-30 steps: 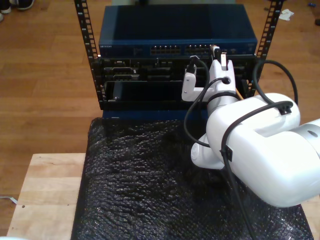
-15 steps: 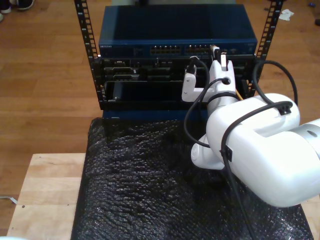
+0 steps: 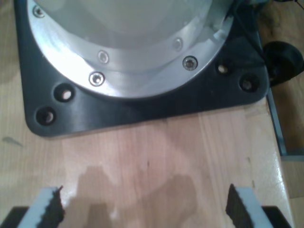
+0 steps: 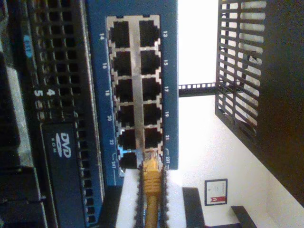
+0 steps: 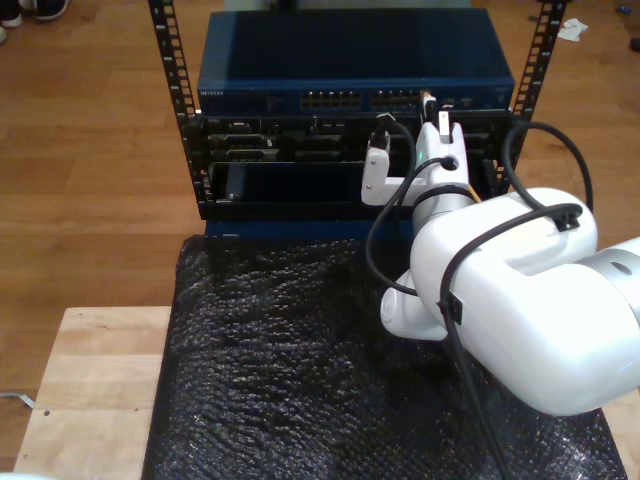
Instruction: Grab the cable and plug it in
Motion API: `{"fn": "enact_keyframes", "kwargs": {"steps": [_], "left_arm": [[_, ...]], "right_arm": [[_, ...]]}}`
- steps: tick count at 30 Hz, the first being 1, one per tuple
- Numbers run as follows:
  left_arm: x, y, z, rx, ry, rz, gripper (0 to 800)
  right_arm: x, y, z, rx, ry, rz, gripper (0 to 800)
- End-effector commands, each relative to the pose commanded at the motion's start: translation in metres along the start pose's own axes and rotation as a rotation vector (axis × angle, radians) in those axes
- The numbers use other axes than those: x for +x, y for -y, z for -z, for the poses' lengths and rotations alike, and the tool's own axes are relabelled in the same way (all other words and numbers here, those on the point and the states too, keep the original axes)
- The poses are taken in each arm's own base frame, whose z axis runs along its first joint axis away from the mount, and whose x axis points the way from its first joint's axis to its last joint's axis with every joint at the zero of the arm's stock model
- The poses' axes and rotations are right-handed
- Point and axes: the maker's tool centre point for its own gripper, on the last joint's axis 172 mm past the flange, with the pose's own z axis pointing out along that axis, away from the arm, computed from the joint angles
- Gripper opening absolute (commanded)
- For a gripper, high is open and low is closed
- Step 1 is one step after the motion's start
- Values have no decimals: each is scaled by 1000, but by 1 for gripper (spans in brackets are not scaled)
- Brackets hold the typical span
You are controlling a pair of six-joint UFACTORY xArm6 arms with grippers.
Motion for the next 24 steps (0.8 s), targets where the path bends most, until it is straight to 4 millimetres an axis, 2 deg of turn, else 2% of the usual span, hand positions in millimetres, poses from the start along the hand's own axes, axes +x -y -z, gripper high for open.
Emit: {"fn": "enact_keyframes", "kwargs": {"steps": [9, 14, 24], "left_arm": [[0, 0, 0, 1, 0, -1, 800], [0, 0, 0, 0, 0, 0, 800], [0, 0, 0, 0, 0, -2, 800]], "right_arm": [[0, 4, -1, 9, -1, 1, 0], [2, -3, -5, -7, -1, -5, 0], [3, -2, -8, -7, -5, -7, 0]]}}
